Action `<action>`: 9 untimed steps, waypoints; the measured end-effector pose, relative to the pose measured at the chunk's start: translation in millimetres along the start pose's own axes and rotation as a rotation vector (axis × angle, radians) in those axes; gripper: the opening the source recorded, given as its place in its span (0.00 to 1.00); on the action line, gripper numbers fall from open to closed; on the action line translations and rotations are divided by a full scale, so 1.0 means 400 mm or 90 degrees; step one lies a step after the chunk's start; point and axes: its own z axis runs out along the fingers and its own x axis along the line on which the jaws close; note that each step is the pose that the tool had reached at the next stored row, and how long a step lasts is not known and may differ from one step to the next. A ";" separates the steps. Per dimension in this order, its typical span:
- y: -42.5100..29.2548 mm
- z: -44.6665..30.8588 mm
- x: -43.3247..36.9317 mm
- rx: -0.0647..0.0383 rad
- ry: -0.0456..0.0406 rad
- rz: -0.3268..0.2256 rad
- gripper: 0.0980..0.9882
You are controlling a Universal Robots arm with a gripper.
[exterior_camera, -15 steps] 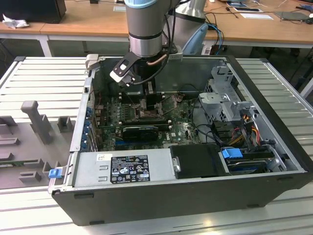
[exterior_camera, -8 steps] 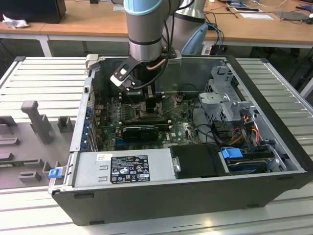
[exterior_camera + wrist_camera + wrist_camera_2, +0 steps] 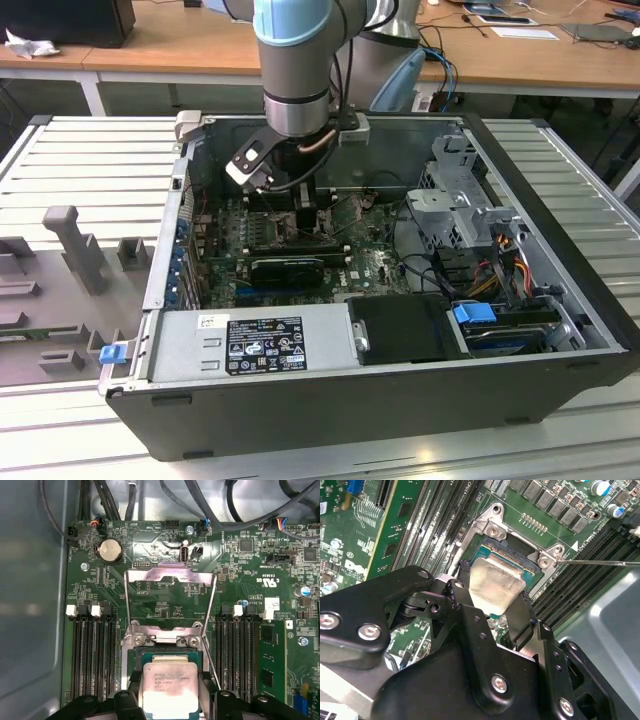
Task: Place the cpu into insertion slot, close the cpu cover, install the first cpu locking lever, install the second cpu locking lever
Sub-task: 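Place the cpu into insertion slot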
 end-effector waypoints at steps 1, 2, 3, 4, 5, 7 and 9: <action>0.000 0.002 0.000 0.000 -0.0003 0.001 0.48; 0.000 0.004 0.000 0.000 -0.0004 0.003 0.48; -0.001 0.006 0.000 0.000 -0.0006 0.005 0.48; -0.001 0.008 0.000 0.000 -0.0005 0.005 0.48; -0.001 0.009 0.000 0.000 -0.0006 0.005 0.48; -0.002 0.011 0.001 0.000 -0.0006 0.005 0.48; -0.003 0.014 0.003 0.000 -0.0006 0.005 0.48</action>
